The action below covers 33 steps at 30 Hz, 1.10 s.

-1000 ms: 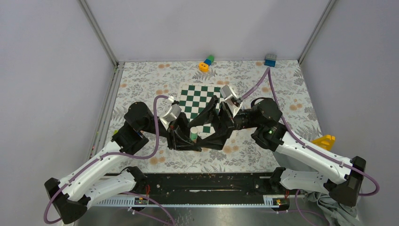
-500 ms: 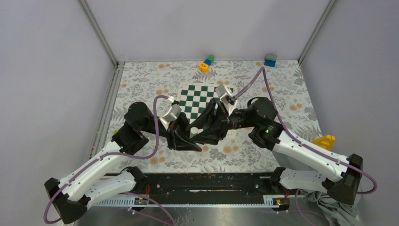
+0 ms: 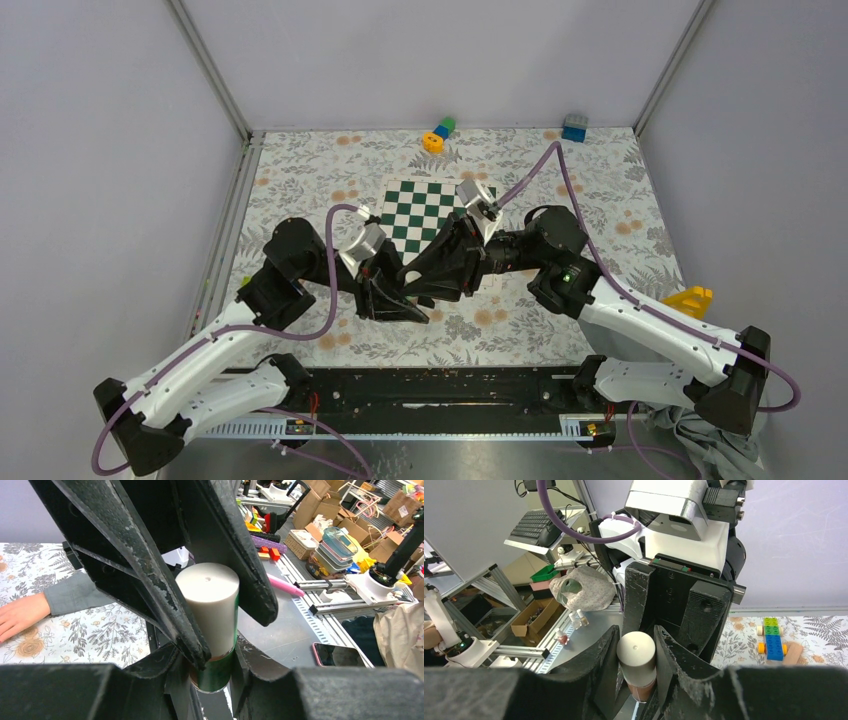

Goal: Paint the nails
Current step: Screw the nail polish bottle.

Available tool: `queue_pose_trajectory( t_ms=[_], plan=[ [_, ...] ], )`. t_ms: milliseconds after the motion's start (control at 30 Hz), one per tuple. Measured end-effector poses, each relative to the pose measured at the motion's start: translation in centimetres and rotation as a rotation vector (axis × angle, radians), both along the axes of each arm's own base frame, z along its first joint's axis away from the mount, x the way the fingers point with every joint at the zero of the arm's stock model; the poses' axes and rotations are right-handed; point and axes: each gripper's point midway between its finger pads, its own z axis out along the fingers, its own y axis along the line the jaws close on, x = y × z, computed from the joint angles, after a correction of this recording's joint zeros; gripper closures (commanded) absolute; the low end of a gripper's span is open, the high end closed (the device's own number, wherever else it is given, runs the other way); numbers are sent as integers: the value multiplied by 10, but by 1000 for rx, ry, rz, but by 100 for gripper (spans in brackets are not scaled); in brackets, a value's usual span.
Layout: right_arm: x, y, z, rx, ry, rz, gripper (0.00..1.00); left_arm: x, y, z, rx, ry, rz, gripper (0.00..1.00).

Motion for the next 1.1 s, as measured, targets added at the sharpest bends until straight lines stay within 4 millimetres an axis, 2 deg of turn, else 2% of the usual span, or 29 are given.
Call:
queue_pose_trajectory(
  t_ms=[67, 367, 733, 900, 1100],
  plan=[
    [1, 0, -1, -4, 2, -6, 100, 1, 0, -1, 1, -2, 11, 100],
    [16, 3, -12, -49, 32, -90, 100, 18, -1, -11, 35, -2, 134, 100],
    [65, 9, -31, -129, 149, -349, 100, 68, 3, -28, 103, 14, 456, 100],
    [91, 15, -45, -190, 230, -470, 100, 92, 10, -41, 156, 37, 600, 100],
    [113, 23, -59, -259, 311, -609, 100, 115, 20, -56, 215, 58, 743, 100]
  ],
)
